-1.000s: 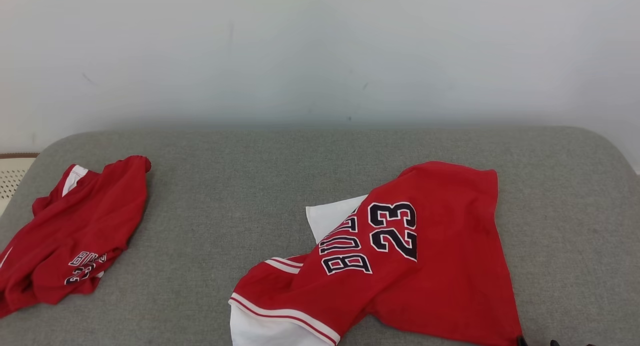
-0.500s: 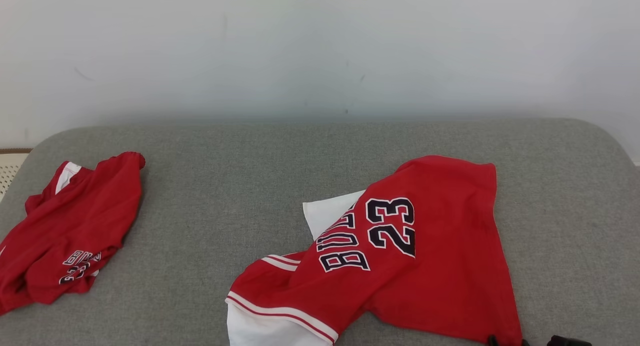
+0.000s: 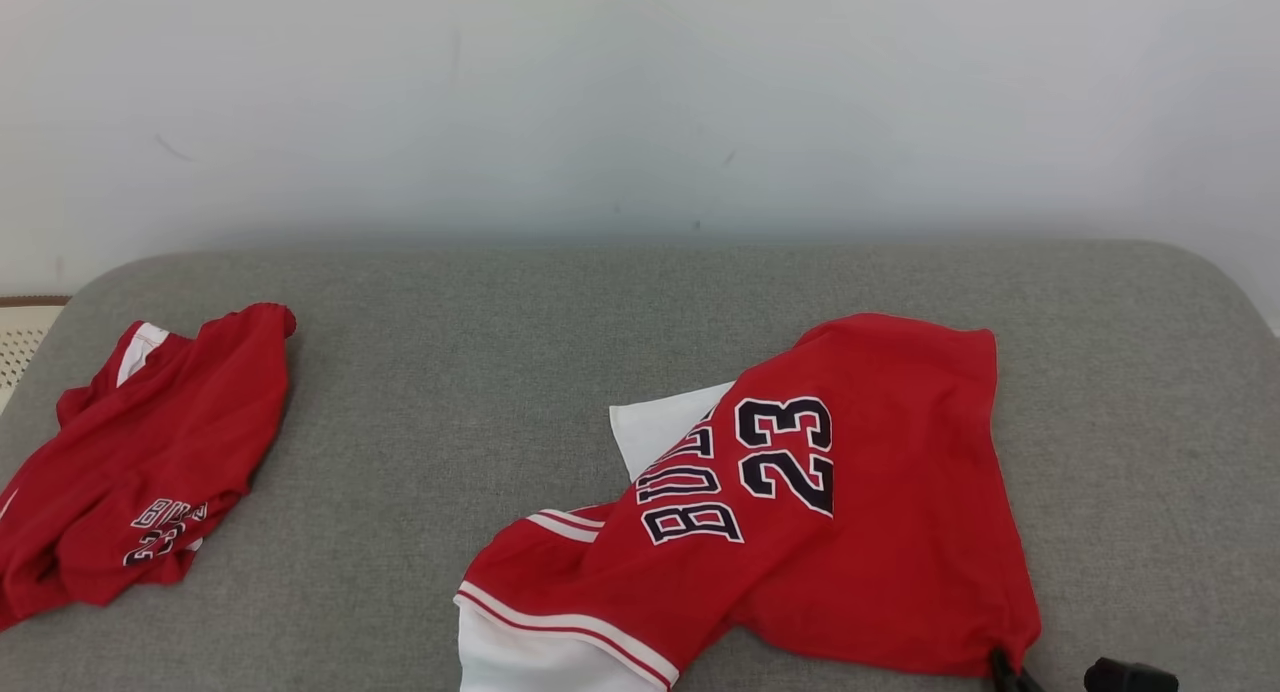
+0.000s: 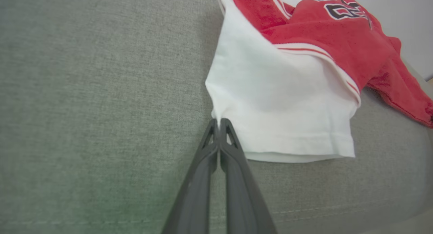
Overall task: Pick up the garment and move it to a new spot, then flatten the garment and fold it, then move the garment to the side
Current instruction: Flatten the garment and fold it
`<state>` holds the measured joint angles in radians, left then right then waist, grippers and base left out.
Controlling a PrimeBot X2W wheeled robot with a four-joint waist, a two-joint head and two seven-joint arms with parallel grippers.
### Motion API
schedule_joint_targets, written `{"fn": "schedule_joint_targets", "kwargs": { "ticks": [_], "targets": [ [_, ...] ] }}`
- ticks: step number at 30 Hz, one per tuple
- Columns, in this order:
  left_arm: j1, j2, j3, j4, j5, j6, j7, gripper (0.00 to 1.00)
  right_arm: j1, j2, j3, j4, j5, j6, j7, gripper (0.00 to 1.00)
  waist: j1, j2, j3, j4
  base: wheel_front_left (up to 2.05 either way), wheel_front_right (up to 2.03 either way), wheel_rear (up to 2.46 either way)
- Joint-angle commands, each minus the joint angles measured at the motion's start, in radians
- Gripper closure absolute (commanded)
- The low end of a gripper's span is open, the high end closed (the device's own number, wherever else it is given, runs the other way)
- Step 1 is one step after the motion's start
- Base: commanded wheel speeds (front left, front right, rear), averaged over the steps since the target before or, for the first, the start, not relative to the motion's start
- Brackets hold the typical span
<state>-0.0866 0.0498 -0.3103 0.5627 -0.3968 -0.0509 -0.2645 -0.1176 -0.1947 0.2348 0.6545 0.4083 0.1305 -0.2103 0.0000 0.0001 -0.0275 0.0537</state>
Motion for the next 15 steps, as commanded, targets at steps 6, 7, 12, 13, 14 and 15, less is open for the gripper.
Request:
{"fn": "schedule_joint_targets", "kwargs": {
  "ticks": [6, 7, 12, 13, 14, 15],
  "targets": [
    [0.046, 0.023, 0.086, -0.162, 0.043, 0.003, -0.001, 1.00, 0.011, -0.074, 0.071, -0.108, 0.031, 0.000, -0.012, 1.00, 0.0000, -0.0001, -0.004, -0.002, 0.00, 0.00, 0.00],
    [0.046, 0.029, 0.096, -0.190, 0.052, 0.001, -0.001, 1.00, 0.011, -0.089, 0.081, -0.129, 0.037, 0.000, -0.006, 1.00, 0.0000, -0.0001, -0.004, -0.004, 0.00, 0.00, 0.00],
    [0.006, 0.056, 0.121, -0.298, 0.087, -0.017, -0.001, 1.00, -0.026, -0.139, 0.108, -0.242, 0.061, 0.000, 0.023, 1.00, 0.0000, -0.0001, -0.002, -0.018, 0.00, 0.00, 0.00],
    [-0.009, 0.061, 0.122, -0.312, 0.091, -0.021, -0.001, 1.00, -0.034, -0.145, 0.112, -0.260, 0.070, 0.000, 0.031, 1.00, 0.0000, -0.0001, -0.001, -0.021, 0.00, 0.00, 0.00],
    [-0.026, 0.068, 0.122, -0.324, 0.096, -0.026, -0.001, 1.00, -0.043, -0.151, 0.118, -0.277, 0.080, 0.000, 0.039, 1.00, 0.0000, -0.0001, 0.001, -0.024, 0.00, 0.00, 0.00],
    [-0.044, 0.077, 0.120, -0.332, 0.103, -0.032, -0.001, 1.00, -0.056, -0.158, 0.125, -0.291, 0.085, 0.000, 0.048, 1.00, 0.0000, -0.0001, 0.003, -0.027, 0.00, 0.00, 0.00]
  ]
}}
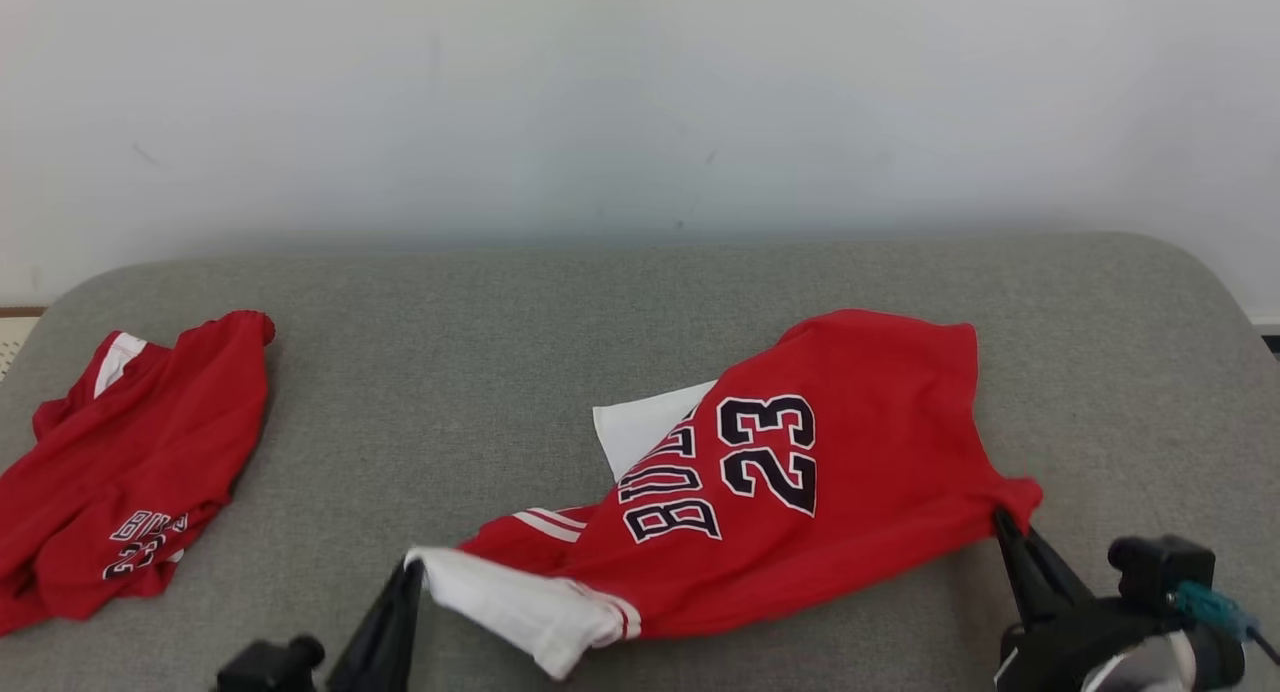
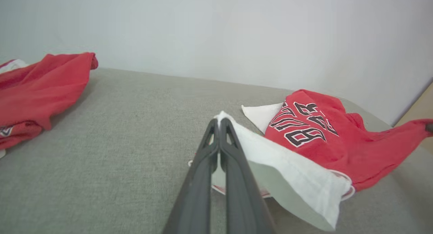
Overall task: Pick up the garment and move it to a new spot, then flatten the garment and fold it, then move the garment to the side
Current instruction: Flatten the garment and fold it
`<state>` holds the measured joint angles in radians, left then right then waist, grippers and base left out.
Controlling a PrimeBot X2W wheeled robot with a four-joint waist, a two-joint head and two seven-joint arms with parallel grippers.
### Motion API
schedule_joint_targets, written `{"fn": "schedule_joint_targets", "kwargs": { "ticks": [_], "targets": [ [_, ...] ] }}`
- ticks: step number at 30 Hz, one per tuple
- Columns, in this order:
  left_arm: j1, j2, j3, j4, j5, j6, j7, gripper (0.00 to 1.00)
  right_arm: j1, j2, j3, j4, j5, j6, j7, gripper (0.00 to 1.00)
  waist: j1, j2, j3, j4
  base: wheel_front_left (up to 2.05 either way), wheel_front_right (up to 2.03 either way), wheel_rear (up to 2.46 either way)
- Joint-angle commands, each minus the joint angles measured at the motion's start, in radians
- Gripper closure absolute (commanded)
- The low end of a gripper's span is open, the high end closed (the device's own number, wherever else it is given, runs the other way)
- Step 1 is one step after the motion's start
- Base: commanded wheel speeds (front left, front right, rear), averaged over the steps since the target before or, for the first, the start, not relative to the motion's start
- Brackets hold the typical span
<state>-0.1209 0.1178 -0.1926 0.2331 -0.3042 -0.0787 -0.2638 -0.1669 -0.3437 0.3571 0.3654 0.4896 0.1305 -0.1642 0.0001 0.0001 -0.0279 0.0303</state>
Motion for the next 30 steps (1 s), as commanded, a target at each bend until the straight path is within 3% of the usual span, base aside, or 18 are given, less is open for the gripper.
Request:
{"fn": "schedule_joint_targets", "kwargs": {
  "ticks": [1, 13, 23, 27, 30],
  "targets": [
    [-0.030, 0.020, -0.003, -0.007, 0.018, -0.007, -0.002, 1.00, -0.023, -0.015, 0.010, -0.014, 0.004, 0.000, 0.011, 1.00, -0.0001, -0.0001, 0.008, -0.008, 0.00, 0.00, 0.00],
    [-0.428, 0.164, -0.060, -0.012, 0.036, -0.047, 0.091, 1.00, -0.397, -0.029, 0.121, -0.002, 0.052, 0.000, 0.087, 1.00, -0.0001, -0.0001, 0.178, -0.042, 0.00, 0.00, 0.00],
    [-0.897, 0.290, -0.161, 0.116, -0.010, -0.050, 0.166, 1.00, -0.899, -0.029, 0.247, 0.180, 0.169, 0.000, 0.135, 1.00, -0.0001, -0.0001, 0.365, -0.056, 0.00, 0.00, 0.00],
    [-1.081, 0.340, -0.202, 0.184, -0.038, -0.050, 0.194, 1.00, -1.085, -0.011, 0.262, 0.259, 0.232, 0.000, 0.157, 1.00, -0.0001, -0.0001, 0.413, -0.065, 0.00, 0.00, 0.00],
    [-1.269, 0.347, -0.219, 0.275, -0.079, -0.050, 0.220, 1.00, -1.270, -0.001, 0.234, 0.367, 0.284, 0.000, 0.166, 1.00, -0.0001, -0.0001, 0.452, -0.070, 0.00, 0.00, 0.00]
  ]
}}
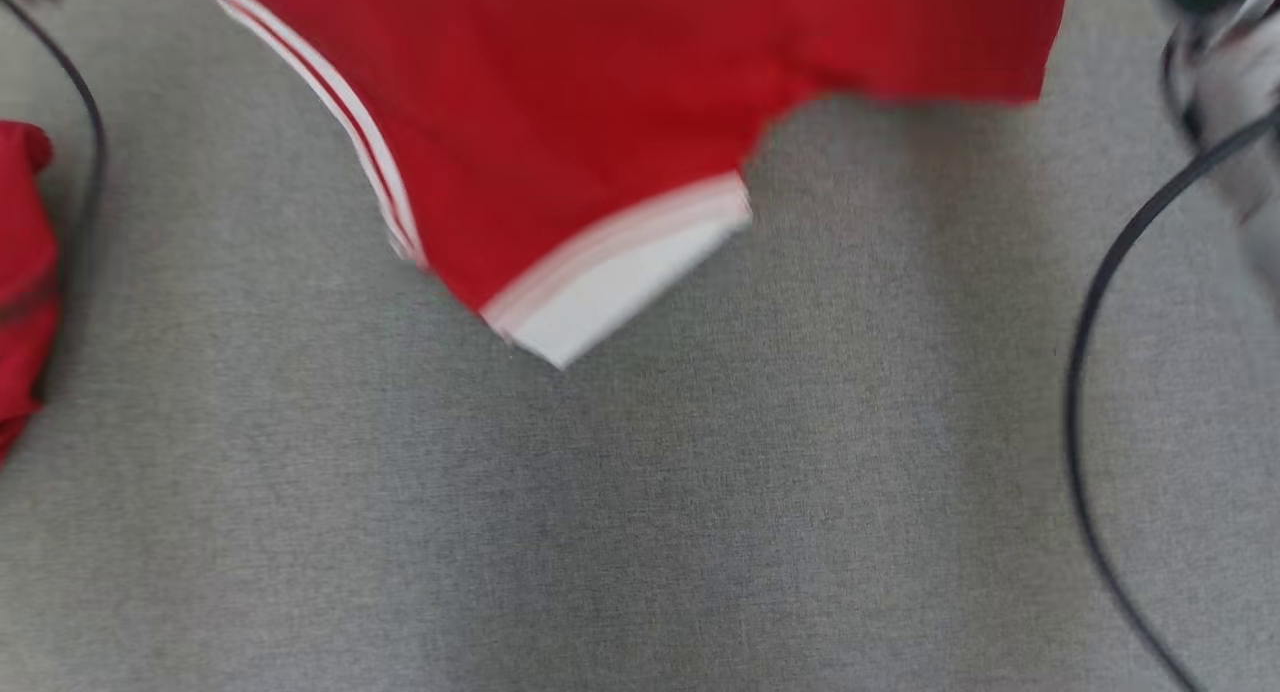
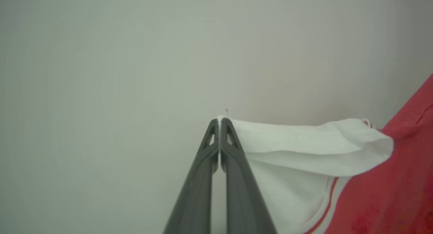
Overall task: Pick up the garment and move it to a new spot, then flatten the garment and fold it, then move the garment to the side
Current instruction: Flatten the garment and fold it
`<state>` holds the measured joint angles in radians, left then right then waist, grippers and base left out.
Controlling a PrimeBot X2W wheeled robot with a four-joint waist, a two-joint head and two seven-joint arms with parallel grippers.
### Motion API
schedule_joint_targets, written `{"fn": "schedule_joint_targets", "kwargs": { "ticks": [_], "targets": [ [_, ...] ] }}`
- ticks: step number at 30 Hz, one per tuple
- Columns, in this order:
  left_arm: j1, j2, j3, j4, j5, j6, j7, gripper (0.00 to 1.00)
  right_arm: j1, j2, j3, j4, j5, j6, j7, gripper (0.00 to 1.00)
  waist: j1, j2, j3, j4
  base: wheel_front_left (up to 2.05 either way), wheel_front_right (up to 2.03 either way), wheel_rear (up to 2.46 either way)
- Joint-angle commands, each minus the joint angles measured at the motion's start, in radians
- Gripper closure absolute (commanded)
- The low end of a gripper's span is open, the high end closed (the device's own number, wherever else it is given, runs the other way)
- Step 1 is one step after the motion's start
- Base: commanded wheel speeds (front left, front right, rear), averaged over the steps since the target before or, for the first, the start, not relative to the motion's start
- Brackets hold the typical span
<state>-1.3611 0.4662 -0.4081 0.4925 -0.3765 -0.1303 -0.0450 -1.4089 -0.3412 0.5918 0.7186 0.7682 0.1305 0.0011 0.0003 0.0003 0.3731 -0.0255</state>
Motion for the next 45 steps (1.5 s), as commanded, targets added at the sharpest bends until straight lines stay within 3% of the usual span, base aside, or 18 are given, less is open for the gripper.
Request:
{"fn": "schedule_joint_targets", "kwargs": {
  "ticks": [1, 5, 12, 22, 30, 37, 45],
  "targets": [
    [-0.072, -0.004, -0.008, 0.041, -0.015, 0.001, 0.006, 1.00, -0.065, 0.001, -0.004, 0.042, 0.010, 0.000, 0.000, 1.00, -0.0003, -0.0003, 0.057, -0.013, 0.00, 0.00, 0.00],
    [-0.231, -0.019, -0.067, 0.138, -0.006, 0.001, -0.007, 1.00, -0.212, 0.013, -0.001, 0.159, 0.001, 0.000, -0.006, 1.00, -0.0003, -0.0003, 0.069, -0.009, 0.00, 0.00, 0.00],
    [-0.489, -0.077, -0.085, 0.294, 0.002, 0.005, -0.057, 1.00, -0.451, 0.011, -0.005, 0.345, -0.079, 0.000, -0.084, 1.00, -0.0003, -0.0003, 0.075, 0.006, 0.00, 0.00, 0.00],
    [-0.596, -0.129, -0.082, 0.379, -0.016, 0.004, -0.151, 1.00, -0.489, 0.031, 0.031, 0.385, -0.080, 0.000, -0.154, 1.00, -0.0003, -0.0003, 0.144, 0.022, 0.00, 0.00, 0.00],
    [-0.448, -0.120, -0.081, 0.348, -0.057, 0.003, -0.209, 1.00, -0.346, 0.017, 0.126, 0.278, 0.001, 0.000, -0.163, 1.00, -0.0003, -0.0003, 0.165, 0.024, 0.00, 0.00, 0.00],
    [-0.096, -0.077, -0.043, 0.160, -0.131, 0.007, -0.221, 1.00, -0.049, -0.046, 0.215, 0.110, 0.143, 0.000, -0.203, 1.00, -0.0003, -0.0003, 0.058, 0.008, 0.00, 0.00, 0.00],
    [0.368, -0.063, 0.011, -0.154, -0.192, 0.096, -0.221, 1.00, 0.312, -0.131, 0.268, -0.071, 0.260, 0.000, -0.243, 1.00, -0.0003, -0.0003, -0.054, 0.020, 0.00, 0.00, 0.00]
  ]
}}
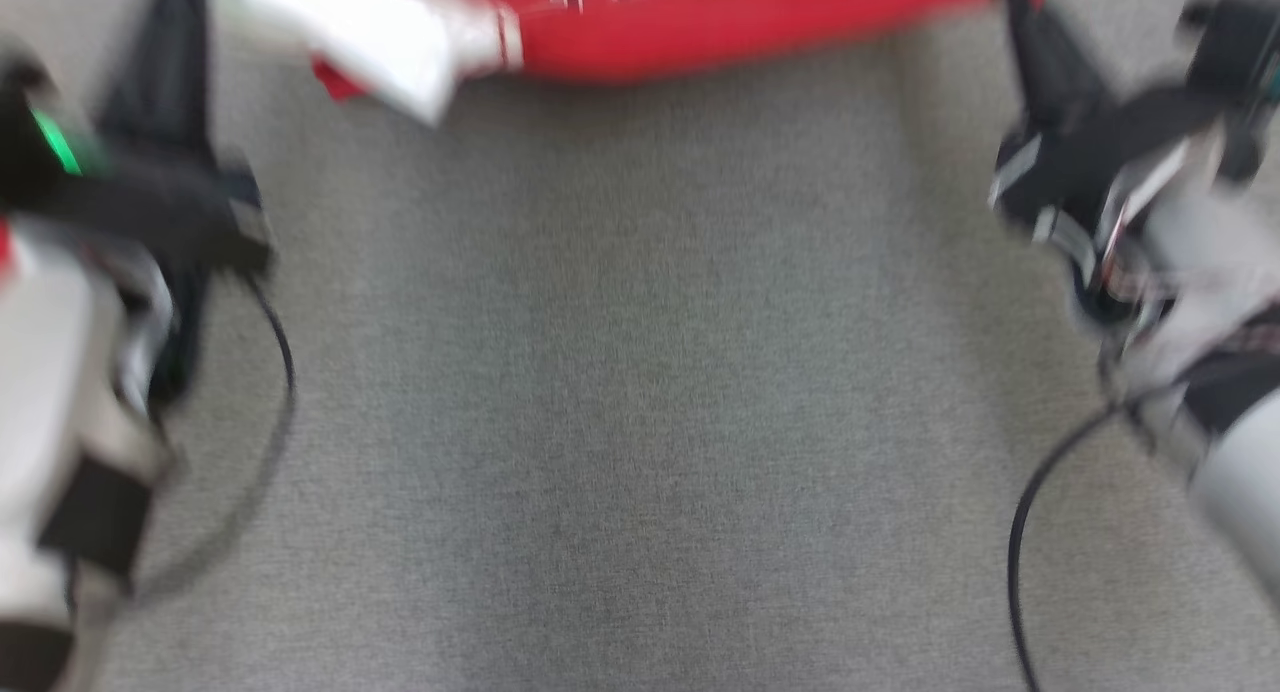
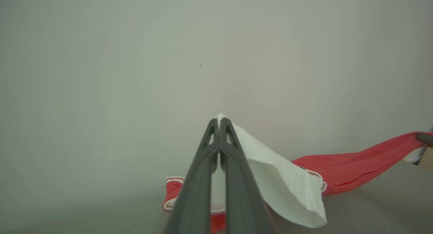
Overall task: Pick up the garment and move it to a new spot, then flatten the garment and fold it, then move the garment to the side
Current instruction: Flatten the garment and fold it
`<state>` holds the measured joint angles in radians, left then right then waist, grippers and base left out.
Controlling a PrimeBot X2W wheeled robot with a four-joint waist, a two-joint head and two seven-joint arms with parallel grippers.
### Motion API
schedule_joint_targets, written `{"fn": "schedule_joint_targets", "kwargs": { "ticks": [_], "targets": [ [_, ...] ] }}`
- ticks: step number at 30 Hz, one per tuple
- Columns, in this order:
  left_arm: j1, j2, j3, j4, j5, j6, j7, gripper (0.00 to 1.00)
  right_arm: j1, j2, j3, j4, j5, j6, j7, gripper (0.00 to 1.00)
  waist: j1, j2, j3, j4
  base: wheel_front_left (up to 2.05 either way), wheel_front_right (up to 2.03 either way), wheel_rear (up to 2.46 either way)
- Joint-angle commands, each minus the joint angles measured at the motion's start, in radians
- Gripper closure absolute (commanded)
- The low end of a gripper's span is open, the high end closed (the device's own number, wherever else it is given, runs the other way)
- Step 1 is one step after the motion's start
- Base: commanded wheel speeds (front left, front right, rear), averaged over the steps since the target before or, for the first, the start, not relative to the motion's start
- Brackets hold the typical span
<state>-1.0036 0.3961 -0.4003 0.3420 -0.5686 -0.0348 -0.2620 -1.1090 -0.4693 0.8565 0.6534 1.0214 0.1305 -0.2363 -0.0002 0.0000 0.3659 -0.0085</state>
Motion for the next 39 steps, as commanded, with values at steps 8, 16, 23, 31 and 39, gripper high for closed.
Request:
{"fn": "schedule_joint_targets", "kwargs": {
  "ticks": [8, 16, 23, 31, 39],
  "targets": [
    [0.418, -0.015, 0.064, -0.253, -0.067, 0.102, -0.004, 1.00, 0.289, -0.036, 0.007, -0.119, 0.019, 0.000, -0.026, 1.00, 0.0002, 0.0000, -0.120, -0.003, 0.00, 0.00, 0.00],
    [0.731, -0.097, 0.111, -0.379, -0.059, 0.142, -0.004, 1.00, 0.526, -0.061, -0.071, -0.179, -0.007, 0.000, -0.029, 1.00, 0.0002, 0.0000, -0.184, 0.013, 0.00, 0.00, 0.00],
    [0.975, -0.230, 0.182, -0.378, -0.059, 0.116, -0.004, 1.00, 0.774, -0.069, -0.178, -0.231, -0.061, 0.000, -0.029, 1.00, 0.0002, 0.0000, -0.248, 0.028, 0.00, 0.00, 0.00],
    [1.116, -0.301, 0.213, -0.357, -0.040, 0.074, -0.005, 1.00, 0.939, -0.061, -0.268, -0.278, -0.129, 0.000, 0.015, 1.00, 0.0002, 0.0000, -0.291, 0.045, 0.00, 0.00, 0.00],
    [1.163, -0.319, 0.218, -0.345, -0.011, 0.049, -0.005, 1.00, 1.050, -0.026, -0.384, -0.354, -0.213, 0.000, 0.098, 1.00, 0.0002, 0.0000, -0.295, 0.048, 0.00, 0.00, 0.00]
  ]
}}
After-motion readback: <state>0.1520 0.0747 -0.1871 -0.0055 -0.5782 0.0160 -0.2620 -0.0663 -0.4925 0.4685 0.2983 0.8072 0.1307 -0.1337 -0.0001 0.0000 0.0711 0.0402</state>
